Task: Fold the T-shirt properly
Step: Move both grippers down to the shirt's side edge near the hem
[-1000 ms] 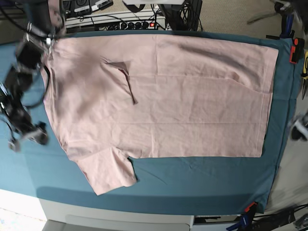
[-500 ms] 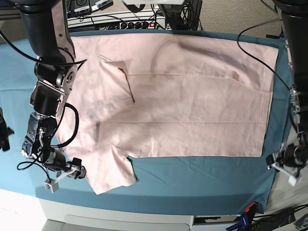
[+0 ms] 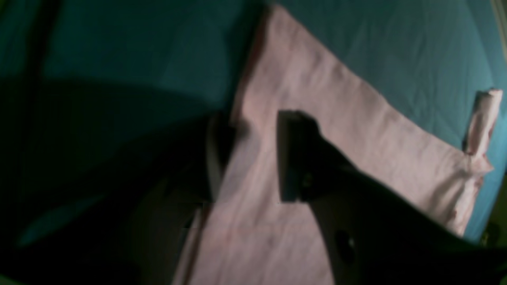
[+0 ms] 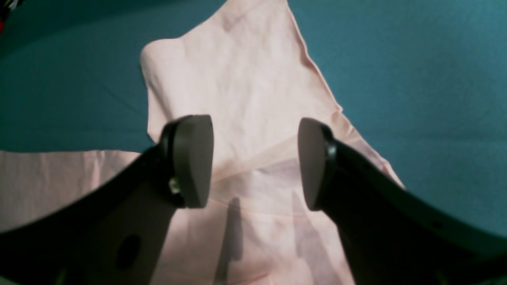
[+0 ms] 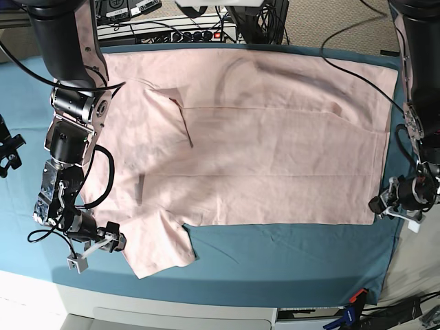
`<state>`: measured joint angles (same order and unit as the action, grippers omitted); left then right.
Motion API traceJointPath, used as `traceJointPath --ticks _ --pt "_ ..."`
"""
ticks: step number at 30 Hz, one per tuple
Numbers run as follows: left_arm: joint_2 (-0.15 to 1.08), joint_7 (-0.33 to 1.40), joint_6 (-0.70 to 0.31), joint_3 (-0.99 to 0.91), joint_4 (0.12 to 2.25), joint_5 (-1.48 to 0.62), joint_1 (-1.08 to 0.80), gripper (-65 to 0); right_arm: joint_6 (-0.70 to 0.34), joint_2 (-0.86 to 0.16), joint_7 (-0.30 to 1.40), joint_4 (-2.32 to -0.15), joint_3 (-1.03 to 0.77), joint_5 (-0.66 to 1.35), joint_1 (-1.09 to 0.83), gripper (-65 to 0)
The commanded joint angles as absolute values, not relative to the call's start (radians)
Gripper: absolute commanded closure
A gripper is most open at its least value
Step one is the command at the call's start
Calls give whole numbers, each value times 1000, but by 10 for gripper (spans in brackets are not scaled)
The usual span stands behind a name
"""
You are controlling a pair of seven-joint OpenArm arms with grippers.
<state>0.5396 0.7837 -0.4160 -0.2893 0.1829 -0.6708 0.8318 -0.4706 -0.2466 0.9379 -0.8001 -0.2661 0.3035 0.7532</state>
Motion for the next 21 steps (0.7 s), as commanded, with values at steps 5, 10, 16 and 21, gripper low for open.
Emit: traceJointPath --ticks 5,10,16,21 --pt "529 789 -447 -291 195 -703 862 -216 -474 -257 911 -815 -267 321 792 -339" --pt "517 784 -470 -291 197 -704 882 -216 -475 -257 908 -815 -267 321 792 -339" --pt "518 757 -469 -291 201 -703 898 -8 -475 -258 904 -815 -267 320 792 -339" --pt "518 742 -471 -291 201 -703 898 0 -472 -258 892 -815 -268 307 792 -339"
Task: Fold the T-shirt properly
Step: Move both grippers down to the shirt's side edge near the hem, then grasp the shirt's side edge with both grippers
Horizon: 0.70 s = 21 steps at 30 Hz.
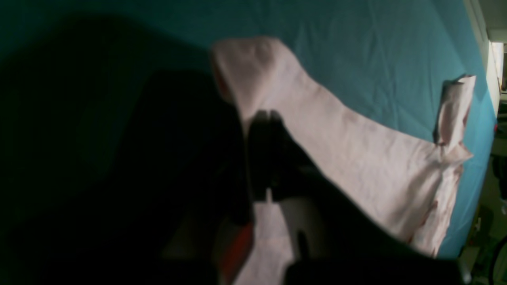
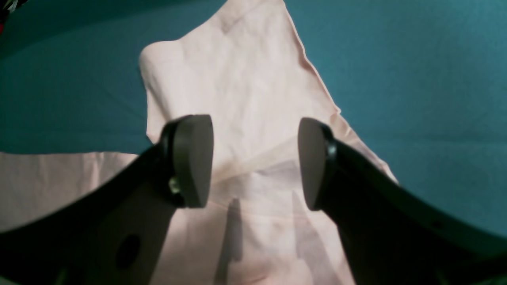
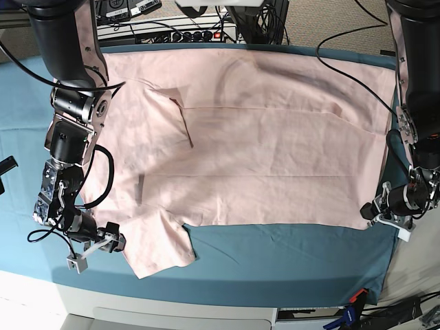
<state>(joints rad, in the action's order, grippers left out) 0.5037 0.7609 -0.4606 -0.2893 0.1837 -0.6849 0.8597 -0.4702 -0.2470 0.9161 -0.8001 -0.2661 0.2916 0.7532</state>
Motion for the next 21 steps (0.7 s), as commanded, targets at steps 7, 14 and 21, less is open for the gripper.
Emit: traceJointPath --ticks 7,14,21 --pt "518 751 -500 -291 201 -715 898 0 -319 -278 798 -777 -270 138 795 -340" --pt "513 763 -537 -291 201 -719 898 0 -317 -317 665 -535 -270 136 795 -362" --pt "513 778 -537 -291 201 -719 897 0 -292 -330 555 -492 -270 45 795 -400"
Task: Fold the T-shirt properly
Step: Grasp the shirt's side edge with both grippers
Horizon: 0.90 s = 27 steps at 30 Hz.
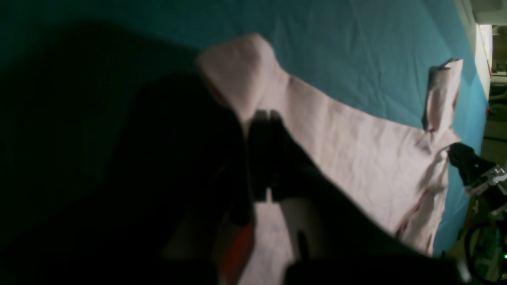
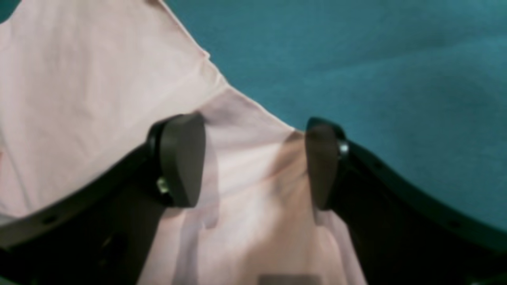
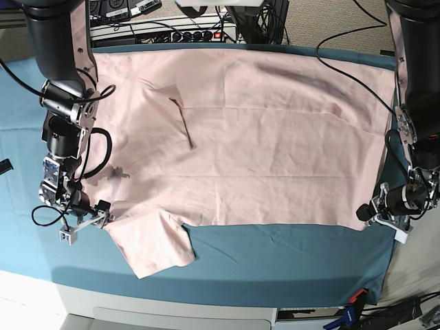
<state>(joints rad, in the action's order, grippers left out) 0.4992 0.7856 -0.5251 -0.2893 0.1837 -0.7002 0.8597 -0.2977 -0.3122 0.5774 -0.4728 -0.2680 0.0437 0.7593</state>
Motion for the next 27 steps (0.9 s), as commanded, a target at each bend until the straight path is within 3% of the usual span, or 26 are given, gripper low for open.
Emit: traceJointPath --ticks 1,7,17,27 --pt "512 781 -537 -291 201 -719 897 0 -279 -330 541 -504 -270 24 794 -400" --pt "512 792 -552 -291 201 -719 897 0 -227 -330 483 -542 -270 -45 794 -400" --pt "513 796 -552 -291 201 -745 897 0 -259 -327 501 -542 -270 88 707 -400" --pt "512 796 -578 -291 201 -756 897 0 -384 -305 507 -542 -270 221 685 -400"
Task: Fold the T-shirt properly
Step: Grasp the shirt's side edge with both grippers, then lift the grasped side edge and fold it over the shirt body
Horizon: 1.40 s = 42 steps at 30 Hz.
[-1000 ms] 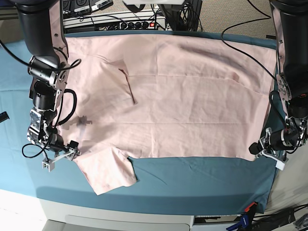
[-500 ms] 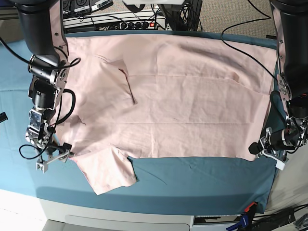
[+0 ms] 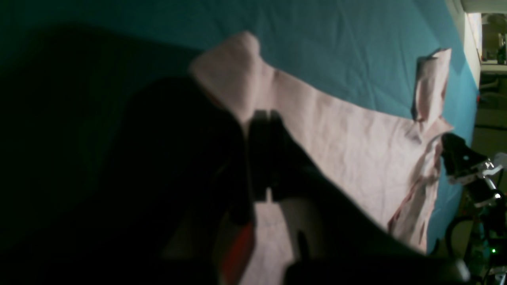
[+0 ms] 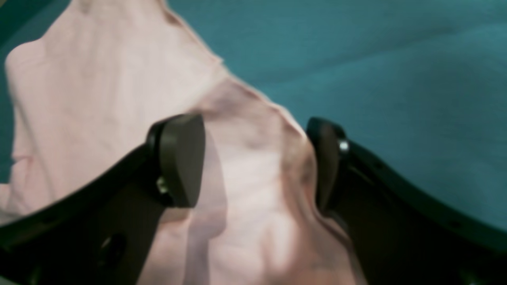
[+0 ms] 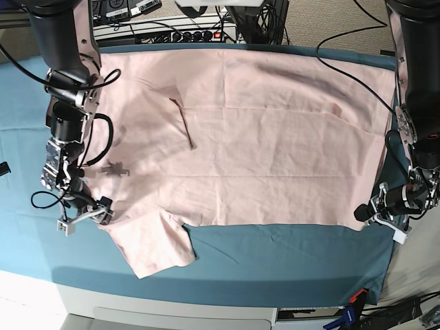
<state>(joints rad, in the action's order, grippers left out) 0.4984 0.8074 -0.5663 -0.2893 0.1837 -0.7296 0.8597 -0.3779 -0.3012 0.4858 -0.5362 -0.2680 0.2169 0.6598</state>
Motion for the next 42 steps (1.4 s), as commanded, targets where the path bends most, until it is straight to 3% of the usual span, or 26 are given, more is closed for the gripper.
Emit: traceJointPath --ticks 1,15,16,17,19,20,23,30,33,42 --pt "512 796 -578 -291 201 -756 897 0 -390 -300 503 -542 -270 221 686 -400" --pt "513 796 -578 -291 201 -756 897 0 -400 -277 469 -542 -270 220 720 -390" --pt "513 796 -578 -291 201 -756 897 0 -401 -277 469 -542 -270 218 719 -359" --pt "513 796 -578 -291 201 -756 897 0 -402 -277 467 -542 -270 210 717 -286" --pt "513 796 -578 -291 201 -756 897 0 -410 -278 472 -542 -270 189 715 -37" --pt "513 797 -578 -291 201 -756 897 0 -416 -278 475 -542 -270 190 715 0" --pt "513 796 -579 -291 201 -757 897 0 -451 -280 480 -544 -270 191 715 0" --pt "525 856 -634 -291 251 -813 881 0 -652 -283 542 -692 -269 215 657 0" --pt "540 900 -696 -291 274 -885 860 0 -663 -283 575 -826 -269 262 574 0" --pt "597 1028 -698 -291 387 -1071 736 0 -698 -325 664 -1066 -269 380 378 0"
